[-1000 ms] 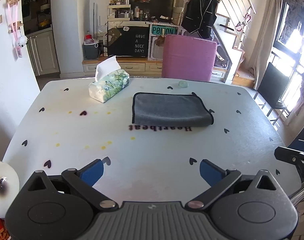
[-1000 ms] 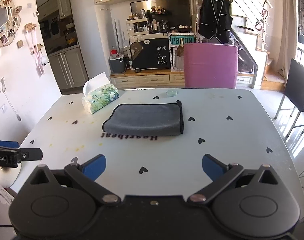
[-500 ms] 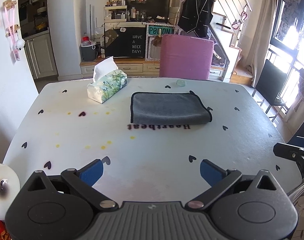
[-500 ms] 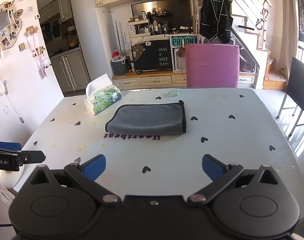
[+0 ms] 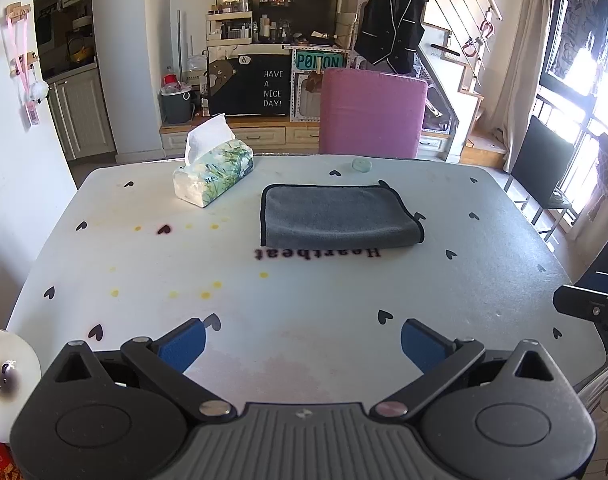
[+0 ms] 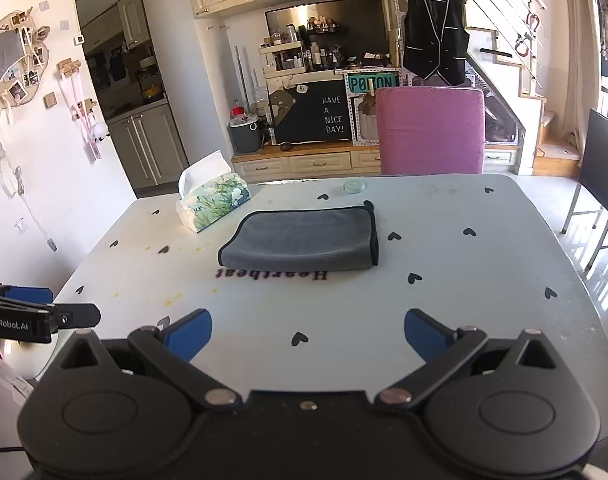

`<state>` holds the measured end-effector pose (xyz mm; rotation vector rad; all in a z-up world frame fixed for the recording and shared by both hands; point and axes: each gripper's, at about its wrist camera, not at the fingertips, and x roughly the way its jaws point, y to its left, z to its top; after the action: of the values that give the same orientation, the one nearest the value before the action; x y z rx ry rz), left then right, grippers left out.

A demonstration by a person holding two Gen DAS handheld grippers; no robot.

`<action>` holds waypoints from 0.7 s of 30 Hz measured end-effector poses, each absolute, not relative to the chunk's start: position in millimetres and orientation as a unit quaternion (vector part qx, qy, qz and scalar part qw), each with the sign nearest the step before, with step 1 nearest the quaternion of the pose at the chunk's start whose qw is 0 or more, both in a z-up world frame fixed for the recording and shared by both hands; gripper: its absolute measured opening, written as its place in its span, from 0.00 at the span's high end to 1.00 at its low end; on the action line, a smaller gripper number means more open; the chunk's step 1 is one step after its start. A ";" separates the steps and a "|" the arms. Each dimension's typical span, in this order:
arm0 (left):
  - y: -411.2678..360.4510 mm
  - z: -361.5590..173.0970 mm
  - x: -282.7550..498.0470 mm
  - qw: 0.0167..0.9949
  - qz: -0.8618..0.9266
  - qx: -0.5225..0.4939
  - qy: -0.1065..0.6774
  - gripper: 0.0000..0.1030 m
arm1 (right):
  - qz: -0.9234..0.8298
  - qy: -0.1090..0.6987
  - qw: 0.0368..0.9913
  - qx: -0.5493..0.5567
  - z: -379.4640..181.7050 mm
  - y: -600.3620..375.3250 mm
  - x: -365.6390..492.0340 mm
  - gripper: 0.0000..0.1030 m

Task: Fold towel

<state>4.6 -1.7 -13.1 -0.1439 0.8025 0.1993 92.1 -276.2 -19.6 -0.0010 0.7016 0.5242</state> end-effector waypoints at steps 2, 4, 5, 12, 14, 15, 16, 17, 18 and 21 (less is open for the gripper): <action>-2.4 -12.9 3.9 0.914 0.096 -0.070 0.389 0.00 | 0.256 0.339 0.906 -0.001 -19.0 -276.0 91.7 0.01; -2.7 -12.8 3.7 0.914 0.095 -0.070 0.389 0.00 | 0.256 0.338 0.905 -0.001 -18.8 -276.4 92.7 0.01; -2.5 -13.0 3.7 0.914 0.095 -0.070 0.389 0.00 | 0.256 0.338 0.906 -0.001 -18.9 -276.3 92.2 0.01; -3.2 -12.9 3.6 0.914 0.094 -0.069 0.389 0.00 | 0.257 0.337 0.906 0.002 -19.1 -276.9 92.1 0.01; -3.7 -13.0 3.9 0.914 0.094 -0.069 0.390 0.00 | 0.258 0.337 0.905 0.002 -19.0 -276.9 91.9 0.00; -3.8 -13.0 3.9 0.914 0.094 -0.069 0.390 0.00 | 0.258 0.337 0.905 0.003 -18.9 -276.7 91.9 0.00; -3.8 -13.0 3.9 0.914 0.094 -0.069 0.389 0.00 | 0.258 0.337 0.906 0.003 -18.7 -276.9 91.9 0.01; -3.8 -13.0 3.8 0.914 0.094 -0.069 0.389 0.00 | 0.258 0.337 0.905 0.004 -18.6 -276.9 92.0 0.01; -3.8 -12.9 3.9 0.914 0.094 -0.069 0.389 0.00 | 0.259 0.337 0.905 0.004 -18.5 -276.9 92.0 0.01; -3.9 -13.0 3.8 0.914 0.094 -0.069 0.389 0.00 | 0.259 0.337 0.905 0.003 -18.6 -276.9 92.0 0.01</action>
<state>3.8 -3.9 -13.0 -0.1416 0.8018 0.1928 92.0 -276.9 -18.6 0.0071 0.6953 0.5342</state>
